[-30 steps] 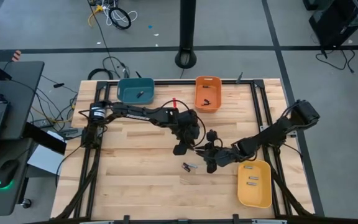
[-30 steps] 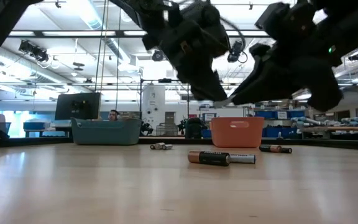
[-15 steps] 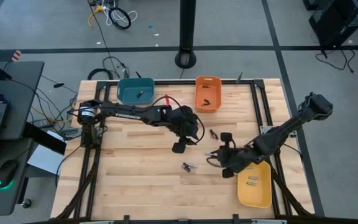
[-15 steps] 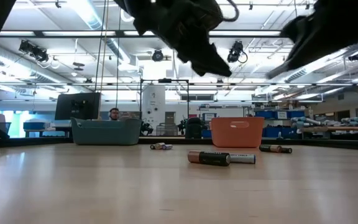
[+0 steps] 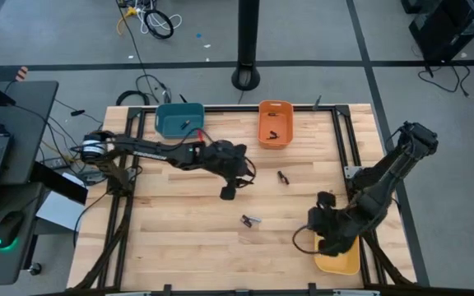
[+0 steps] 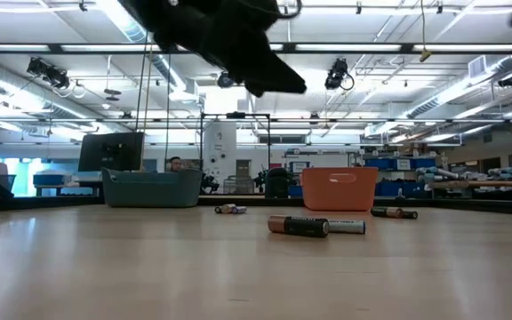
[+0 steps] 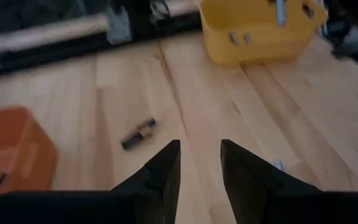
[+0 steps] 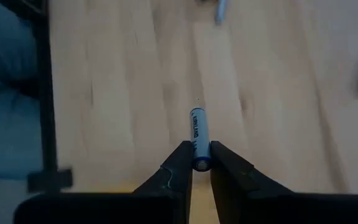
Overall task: Sort batteries
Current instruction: Put the silver battery into the yellow bin
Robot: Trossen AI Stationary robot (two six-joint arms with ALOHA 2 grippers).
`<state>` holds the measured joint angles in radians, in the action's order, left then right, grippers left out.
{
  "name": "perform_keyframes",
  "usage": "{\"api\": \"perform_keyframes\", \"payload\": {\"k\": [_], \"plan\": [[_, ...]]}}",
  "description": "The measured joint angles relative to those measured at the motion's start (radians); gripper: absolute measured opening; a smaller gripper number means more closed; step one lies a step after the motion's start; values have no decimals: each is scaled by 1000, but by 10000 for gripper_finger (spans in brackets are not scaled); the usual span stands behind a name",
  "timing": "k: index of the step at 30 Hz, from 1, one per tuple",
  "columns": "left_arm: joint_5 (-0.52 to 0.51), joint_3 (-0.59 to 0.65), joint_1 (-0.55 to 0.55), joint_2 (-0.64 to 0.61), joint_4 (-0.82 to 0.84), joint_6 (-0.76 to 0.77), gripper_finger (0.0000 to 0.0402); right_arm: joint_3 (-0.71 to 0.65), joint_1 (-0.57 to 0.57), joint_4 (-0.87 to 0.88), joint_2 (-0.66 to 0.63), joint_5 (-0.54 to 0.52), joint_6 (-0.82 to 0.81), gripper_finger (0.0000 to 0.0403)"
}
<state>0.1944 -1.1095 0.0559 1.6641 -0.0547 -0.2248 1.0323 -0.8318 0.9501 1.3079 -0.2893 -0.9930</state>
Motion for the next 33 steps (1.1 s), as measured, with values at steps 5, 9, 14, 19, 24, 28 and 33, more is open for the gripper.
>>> {"api": "perform_keyframes", "payload": {"k": [5, 9, 14, 19, 24, 28, 33], "plan": [[-82, 136, 0, -121, -83, 43, 122, 0, -94, 159, 3, 78, -277, 52], [-123, 208, -1, -202, -114, 77, 122, -4, -157, 224, 18, 137, -416, 52], [-164, 239, -11, -246, -113, 80, 122, -70, -200, 162, 21, 133, -496, 52], [-171, 245, -13, -256, -108, 79, 122, -188, -204, 14, 21, 127, -504, 52], [-180, 246, -16, -256, -111, 77, 122, -283, -198, -87, 21, 93, -500, 52], [-183, 246, -20, -255, -111, 79, 122, -357, -193, -181, 21, 101, -500, 52], [-203, 246, -24, -255, -109, 79, 122, -386, -180, -210, 20, 132, -500, 52]]}}
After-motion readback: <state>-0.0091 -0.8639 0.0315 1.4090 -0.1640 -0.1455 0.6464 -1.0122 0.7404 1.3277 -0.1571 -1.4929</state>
